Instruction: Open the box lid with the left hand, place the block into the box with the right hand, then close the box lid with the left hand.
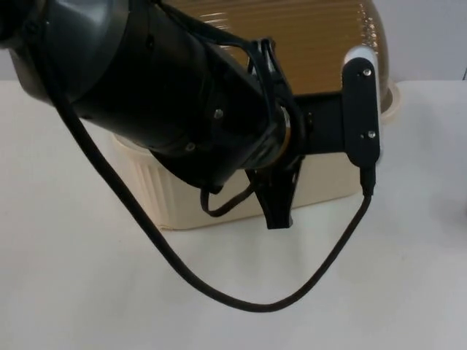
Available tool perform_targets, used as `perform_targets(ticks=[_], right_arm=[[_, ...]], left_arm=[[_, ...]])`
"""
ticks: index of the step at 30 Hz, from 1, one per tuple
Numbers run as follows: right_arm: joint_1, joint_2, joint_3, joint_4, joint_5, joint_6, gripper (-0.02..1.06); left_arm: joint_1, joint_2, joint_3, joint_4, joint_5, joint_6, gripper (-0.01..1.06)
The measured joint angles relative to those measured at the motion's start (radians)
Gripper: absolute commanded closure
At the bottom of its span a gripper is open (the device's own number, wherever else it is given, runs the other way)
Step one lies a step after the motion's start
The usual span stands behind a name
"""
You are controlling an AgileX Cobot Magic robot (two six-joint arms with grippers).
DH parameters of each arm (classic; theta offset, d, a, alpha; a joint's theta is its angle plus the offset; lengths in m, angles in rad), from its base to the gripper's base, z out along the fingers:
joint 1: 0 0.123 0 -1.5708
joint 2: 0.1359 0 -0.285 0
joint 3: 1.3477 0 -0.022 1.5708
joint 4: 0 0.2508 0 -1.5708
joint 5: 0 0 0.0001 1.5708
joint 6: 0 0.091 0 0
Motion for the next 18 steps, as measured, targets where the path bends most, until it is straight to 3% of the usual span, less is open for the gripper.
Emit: perform_targets(ticks=[9, 14, 18], right_arm=[[0.000, 0.000, 0.000, 0.000, 0.000, 0.000, -0.01], [0.000, 0.000, 0.000, 0.002, 0.000, 0.000, -0.01], [0.000, 0.000, 0.000, 0.002, 0.000, 0.004, -0.01]], left_arm=[[-0.002, 0.000, 0.000, 0.000, 0.030, 0.000, 1.05], [0.000, 0.001, 0.000, 0.000, 0.118, 0.002, 1.05], [0.000, 0.001, 0.000, 0.000, 0.127, 0.002, 1.05]])
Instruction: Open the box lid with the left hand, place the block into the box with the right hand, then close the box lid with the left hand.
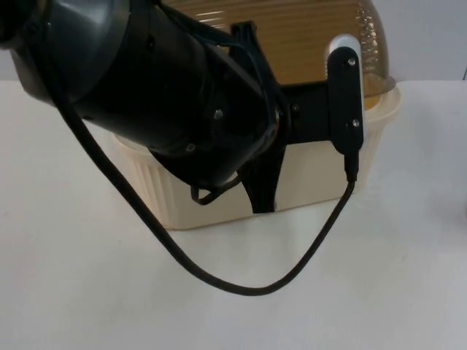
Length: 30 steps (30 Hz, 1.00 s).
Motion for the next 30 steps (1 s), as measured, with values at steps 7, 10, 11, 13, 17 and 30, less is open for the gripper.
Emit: perform_targets(ticks=[7, 10, 11, 13, 17, 30], right_arm=[[0.000, 0.000, 0.000, 0.000, 0.000, 0.000, -0.01], [0.000, 0.000, 0.000, 0.000, 0.000, 0.000, -0.01], [0.000, 0.000, 0.000, 0.000, 0.000, 0.000, -0.01], [0.000, 0.000, 0.000, 0.000, 0.000, 0.000, -0.01], [0.000, 0.000, 0.000, 0.000, 0.000, 0.000, -0.01], [0.000, 0.000, 0.000, 0.000, 0.000, -0.002, -0.01]], left_arm=[[0.021, -0.012, 0.000, 0.000, -0.081, 0.000, 1.05], [0.061, -0.031, -0.014, -0.002, -0.157, 0.000, 1.05], [0.075, -0.036, -0.025, -0.002, -0.170, 0.003, 1.05], [0.086, -0.045, -0.034, -0.002, -0.179, 0.008, 1.05], [0.122, -0.062, -0.067, -0.002, -0.206, 0.028, 1.05], [0.248, -0.101, -0.145, 0.000, -0.291, 0.054, 1.05]])
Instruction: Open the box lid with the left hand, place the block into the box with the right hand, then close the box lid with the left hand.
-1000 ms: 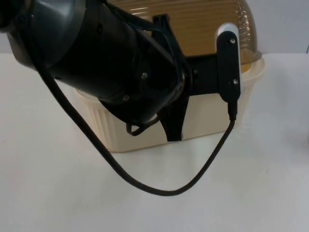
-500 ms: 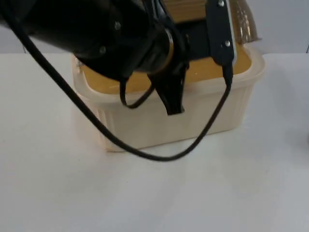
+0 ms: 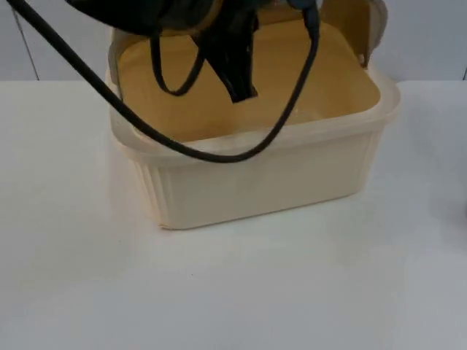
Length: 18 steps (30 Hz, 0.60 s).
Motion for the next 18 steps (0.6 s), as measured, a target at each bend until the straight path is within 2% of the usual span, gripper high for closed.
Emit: perform_targets(ticks=[11, 15, 17, 18], right_arm=[[0.000, 0.000, 0.000, 0.017, 0.000, 0.000, -0.01], [0.000, 0.000, 0.000, 0.017, 0.004, 0.000, -0.01], [0.000, 0.000, 0.000, 0.017, 0.017, 0.000, -0.01], [0.000, 0.000, 0.000, 0.017, 0.019, 0.000, -0.01]], left_arm=[[0.017, -0.007, 0.000, -0.032, 0.036, 0.002, 1.05], [0.014, -0.039, 0.000, -0.162, 0.032, 0.002, 1.05], [0.002, -0.086, 0.000, -0.341, 0.032, 0.002, 1.05], [0.000, -0.096, 0.000, -0.380, 0.032, 0.002, 1.05]])
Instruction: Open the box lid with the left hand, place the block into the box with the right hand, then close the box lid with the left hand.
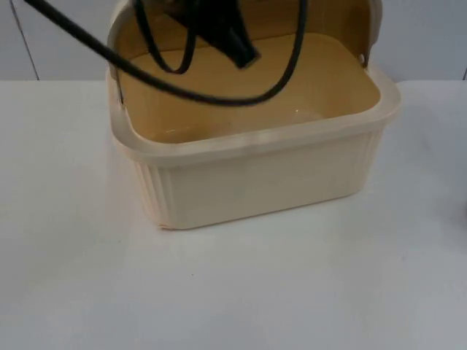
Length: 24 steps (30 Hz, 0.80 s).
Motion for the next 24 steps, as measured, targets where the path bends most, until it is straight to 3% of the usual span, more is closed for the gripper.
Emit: perform_targets(ticks=[1, 6, 7, 12, 18, 23, 24], right_arm=[[0.000, 0.000, 0.000, 0.000, 0.000, 0.000, -0.01], [0.000, 0.000, 0.000, 0.000, 0.007, 0.000, -0.01], [0.000, 0.000, 0.000, 0.000, 0.007, 0.000, -0.01], [0.000, 0.000, 0.000, 0.002, 0.015, 0.000, -0.01], [0.000, 0.000, 0.000, 0.002, 0.017, 0.000, -0.01], [0.000, 0.000, 0.000, 0.002, 0.017, 0.000, -0.01], [0.000, 0.000, 0.000, 0.002, 0.017, 0.000, -0.01]], left_arm=[[0.000, 0.000, 0.000, 0.000, 0.000, 0.000, 1.05], [-0.016, -0.112, 0.000, -0.455, 0.028, 0.027, 1.05], [-0.016, -0.112, 0.000, -0.455, 0.028, 0.027, 1.05], [-0.016, -0.239, 0.044, -0.738, 0.169, 0.226, 1.05], [-0.016, -0.388, 0.149, -0.838, 0.194, 0.345, 1.05], [0.004, -0.555, 0.262, -0.841, 0.135, 0.369, 1.05], [0.048, -0.611, 0.289, -0.830, 0.113, 0.342, 1.05]])
